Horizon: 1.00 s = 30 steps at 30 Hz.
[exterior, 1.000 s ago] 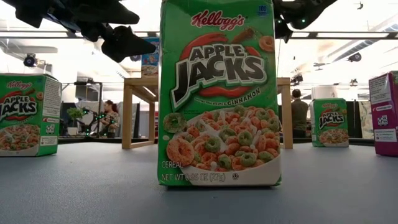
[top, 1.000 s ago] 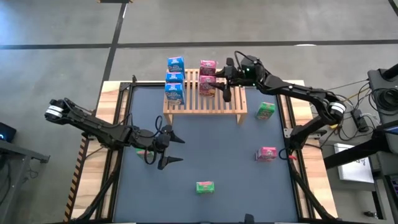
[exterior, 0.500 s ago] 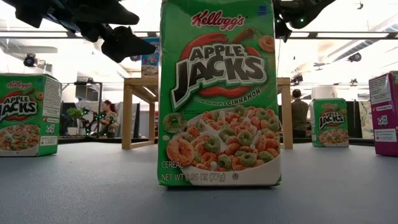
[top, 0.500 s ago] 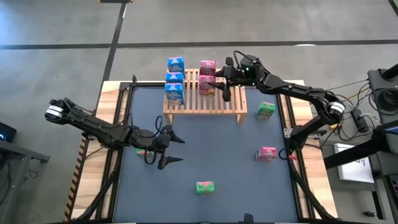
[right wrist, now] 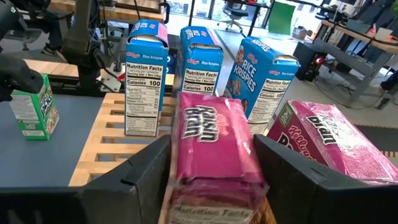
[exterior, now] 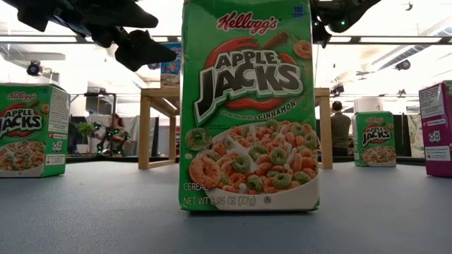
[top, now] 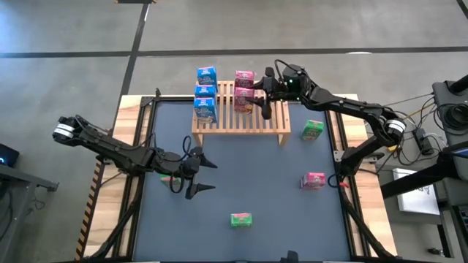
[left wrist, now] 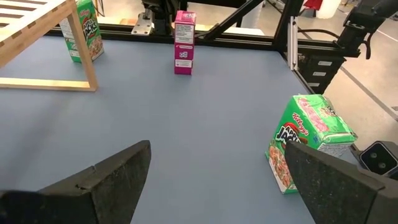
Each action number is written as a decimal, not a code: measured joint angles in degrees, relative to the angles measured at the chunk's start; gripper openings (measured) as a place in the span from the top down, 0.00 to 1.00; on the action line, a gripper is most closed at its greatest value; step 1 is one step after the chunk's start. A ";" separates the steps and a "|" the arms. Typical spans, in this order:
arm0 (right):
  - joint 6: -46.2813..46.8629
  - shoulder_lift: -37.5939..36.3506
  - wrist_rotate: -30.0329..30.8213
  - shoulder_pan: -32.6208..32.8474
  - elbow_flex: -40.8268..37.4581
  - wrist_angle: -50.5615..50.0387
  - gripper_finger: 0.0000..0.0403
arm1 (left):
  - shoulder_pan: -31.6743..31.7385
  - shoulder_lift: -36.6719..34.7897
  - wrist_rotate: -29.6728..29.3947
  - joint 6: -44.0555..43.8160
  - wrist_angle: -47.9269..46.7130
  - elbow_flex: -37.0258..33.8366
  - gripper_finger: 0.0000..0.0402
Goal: Stack cereal on shelf
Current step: Put the left pink cereal box on the shelf aligned with the other pink cereal box, then put the pink cereal box on the shelf aligned with the other pink cereal boxes
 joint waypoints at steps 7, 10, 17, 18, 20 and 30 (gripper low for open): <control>1.50 -0.20 0.06 0.00 0.04 -0.13 0.38 | 0.00 0.00 0.00 -0.43 0.00 0.00 0.12; 1.52 -1.26 0.10 0.00 0.04 -0.31 0.36 | 0.00 0.00 0.00 -0.66 -0.01 0.01 0.12; 0.65 -6.63 2.80 0.00 0.13 -4.59 0.35 | 0.00 0.00 0.00 -0.68 -0.10 0.00 0.12; 0.10 -7.82 3.35 0.00 0.13 -6.19 0.36 | 0.00 0.00 0.00 -0.68 -0.11 0.01 0.12; -0.64 -10.37 4.13 0.00 0.13 -9.65 0.37 | -0.01 0.00 0.00 -0.68 -0.09 0.00 0.12; 0.17 -22.61 4.65 5.76 0.14 -31.34 0.41 | 0.00 0.00 0.00 0.85 0.30 0.00 0.12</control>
